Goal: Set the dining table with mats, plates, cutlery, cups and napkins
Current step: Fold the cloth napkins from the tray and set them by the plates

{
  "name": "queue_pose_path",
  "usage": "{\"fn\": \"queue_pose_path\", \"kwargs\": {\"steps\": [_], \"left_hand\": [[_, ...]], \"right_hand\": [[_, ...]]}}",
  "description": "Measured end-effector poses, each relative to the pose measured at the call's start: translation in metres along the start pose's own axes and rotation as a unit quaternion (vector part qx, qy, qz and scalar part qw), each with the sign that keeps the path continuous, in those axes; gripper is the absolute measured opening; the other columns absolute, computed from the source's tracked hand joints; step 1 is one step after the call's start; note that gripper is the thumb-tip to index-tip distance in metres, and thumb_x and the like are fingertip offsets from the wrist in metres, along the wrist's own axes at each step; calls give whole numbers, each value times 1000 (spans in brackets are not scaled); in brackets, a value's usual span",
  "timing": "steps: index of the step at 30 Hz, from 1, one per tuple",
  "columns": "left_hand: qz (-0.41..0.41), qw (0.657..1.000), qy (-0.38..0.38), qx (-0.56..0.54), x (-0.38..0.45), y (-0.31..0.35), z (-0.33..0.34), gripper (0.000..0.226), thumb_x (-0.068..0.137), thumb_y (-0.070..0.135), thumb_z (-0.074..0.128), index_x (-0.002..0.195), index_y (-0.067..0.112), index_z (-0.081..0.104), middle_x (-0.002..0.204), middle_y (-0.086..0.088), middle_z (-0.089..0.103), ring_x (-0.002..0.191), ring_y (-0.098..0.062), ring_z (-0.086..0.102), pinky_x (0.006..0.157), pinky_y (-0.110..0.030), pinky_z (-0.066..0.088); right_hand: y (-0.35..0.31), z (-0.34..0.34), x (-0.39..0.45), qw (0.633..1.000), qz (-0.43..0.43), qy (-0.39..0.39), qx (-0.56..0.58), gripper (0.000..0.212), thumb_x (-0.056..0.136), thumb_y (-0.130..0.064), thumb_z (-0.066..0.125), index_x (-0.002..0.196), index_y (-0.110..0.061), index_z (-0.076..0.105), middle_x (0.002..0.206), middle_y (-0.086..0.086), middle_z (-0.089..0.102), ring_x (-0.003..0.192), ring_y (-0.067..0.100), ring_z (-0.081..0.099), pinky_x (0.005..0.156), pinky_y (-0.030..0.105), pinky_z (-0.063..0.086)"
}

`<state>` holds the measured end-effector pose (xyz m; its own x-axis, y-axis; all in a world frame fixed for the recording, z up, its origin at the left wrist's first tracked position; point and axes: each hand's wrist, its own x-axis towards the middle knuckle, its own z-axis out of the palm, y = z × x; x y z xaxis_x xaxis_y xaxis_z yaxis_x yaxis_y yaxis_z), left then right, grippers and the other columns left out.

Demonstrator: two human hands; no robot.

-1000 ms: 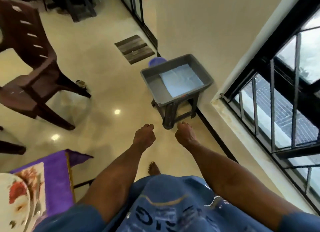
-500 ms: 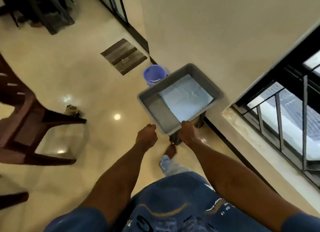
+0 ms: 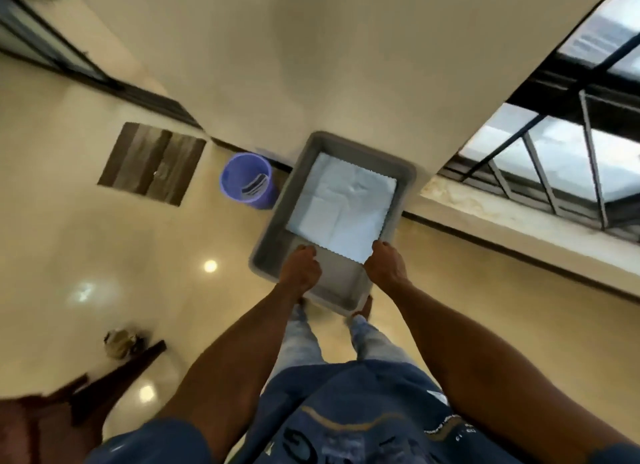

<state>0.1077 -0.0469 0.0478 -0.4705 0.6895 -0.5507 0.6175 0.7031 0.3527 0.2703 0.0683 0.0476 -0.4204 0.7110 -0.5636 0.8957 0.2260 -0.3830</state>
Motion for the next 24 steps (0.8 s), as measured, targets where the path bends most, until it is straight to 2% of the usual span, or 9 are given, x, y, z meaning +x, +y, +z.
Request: {"fn": "queue_pose_path", "kwargs": {"steps": [4,6,8,10,13,15,18,21,24], "left_hand": [[20,999,-46,13,37,-25,-6,19,91,16,51,106,11,61,117,-9,60,105,-30,60,78,-30,39],[37,997,-70,20,58,-40,-6,13,89,15,51,96,13,61,109,-10,63,101,-32,62,76,-29,39],[67,993,-90,36,77,-53,-10,13,91,14,51,97,13,63,107,-11,64,100,-32,62,76,-28,39],[105,988,-100,53,100,-63,-15,17,92,12,51,102,10,65,109,-11,63,100,-30,62,76,-28,40],[138,983,-97,68,132,-74,-20,14,91,10,53,97,7,65,103,-12,63,95,-30,62,72,-28,39],[146,983,-92,68,154,-78,-20,14,91,11,55,98,7,66,104,-12,63,96,-30,62,73,-30,42],[146,983,-86,63,182,-82,-14,16,92,10,55,101,9,68,108,-11,64,98,-29,61,76,-31,44],[156,984,-78,42,212,-85,1,17,93,9,53,100,11,68,106,-10,65,95,-28,63,79,-35,51],[175,981,-65,43,240,-80,15,24,97,15,51,115,14,66,116,-9,64,102,-28,62,88,-37,50]], "right_hand": [[-8,26,12,996,75,22,39,28,83,-12,48,107,-6,61,105,14,65,91,33,62,71,33,47],[-16,41,18,989,120,36,72,32,81,-9,46,109,-6,61,105,15,65,91,34,62,75,36,51],[-26,54,20,980,167,45,101,24,80,-5,46,100,-4,59,102,16,63,89,35,61,75,38,51],[-38,68,28,972,196,54,117,8,80,-2,45,82,-7,51,93,18,61,82,33,58,65,32,42],[-51,88,43,964,213,64,145,12,80,0,46,72,-8,45,78,15,55,72,32,55,56,27,29],[-57,101,56,962,213,70,158,9,82,-1,48,74,-4,53,79,13,56,76,33,59,56,26,28],[-62,118,77,954,223,82,183,17,89,-7,51,88,1,66,91,15,64,82,30,61,62,26,34],[-60,132,101,949,233,95,191,21,95,-15,50,90,-2,67,92,11,62,81,27,59,63,28,37],[-56,145,125,943,241,123,195,22,96,-19,52,86,-4,64,90,9,59,79,26,59,63,28,38]]}}
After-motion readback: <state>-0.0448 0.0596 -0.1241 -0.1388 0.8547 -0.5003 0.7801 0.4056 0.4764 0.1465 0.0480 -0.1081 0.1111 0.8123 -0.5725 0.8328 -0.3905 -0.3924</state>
